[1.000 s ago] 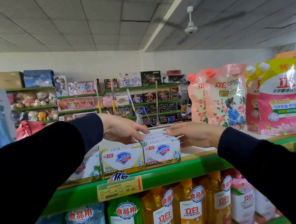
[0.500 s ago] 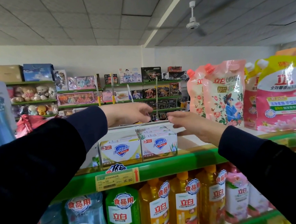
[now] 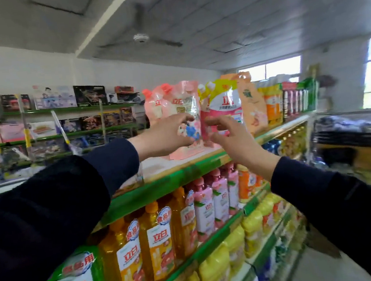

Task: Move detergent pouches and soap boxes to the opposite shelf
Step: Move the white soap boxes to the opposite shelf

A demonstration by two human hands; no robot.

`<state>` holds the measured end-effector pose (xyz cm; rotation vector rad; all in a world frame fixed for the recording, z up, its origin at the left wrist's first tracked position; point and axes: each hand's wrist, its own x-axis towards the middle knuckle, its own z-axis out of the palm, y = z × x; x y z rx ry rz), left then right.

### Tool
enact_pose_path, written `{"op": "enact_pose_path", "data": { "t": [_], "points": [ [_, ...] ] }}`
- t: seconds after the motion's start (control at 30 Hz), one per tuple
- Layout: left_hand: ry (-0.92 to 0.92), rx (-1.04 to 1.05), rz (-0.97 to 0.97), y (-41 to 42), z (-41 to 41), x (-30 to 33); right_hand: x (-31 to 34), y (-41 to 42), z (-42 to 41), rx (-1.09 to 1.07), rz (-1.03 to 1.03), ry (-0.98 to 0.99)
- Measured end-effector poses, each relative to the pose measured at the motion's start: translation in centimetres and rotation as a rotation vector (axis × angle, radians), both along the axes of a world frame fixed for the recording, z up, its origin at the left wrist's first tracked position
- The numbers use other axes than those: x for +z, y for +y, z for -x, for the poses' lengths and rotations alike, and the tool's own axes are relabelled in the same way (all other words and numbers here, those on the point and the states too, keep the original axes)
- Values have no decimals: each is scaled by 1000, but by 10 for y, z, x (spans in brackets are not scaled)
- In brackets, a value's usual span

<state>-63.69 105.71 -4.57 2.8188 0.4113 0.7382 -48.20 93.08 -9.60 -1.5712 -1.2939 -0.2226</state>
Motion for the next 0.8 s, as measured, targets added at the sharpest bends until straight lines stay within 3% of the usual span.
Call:
{"op": "enact_pose_path", "data": {
  "t": [0.17, 0.3, 0.47, 0.8],
  "points": [
    [-2, -229, 4, -58, -43, -29, -21, -113, 0, -318, -14, -53],
    [8, -448, 56, -124, -79, -51, -35, -205, 10, -584, 120, -111],
    [19, -696, 61, -237, -123, -56, -40, -331, 32, -896, 244, -147],
    [-17, -1247, 131, -512, -176, -49, -31, -583, 93, -1368, 264, -123]
  ]
}}
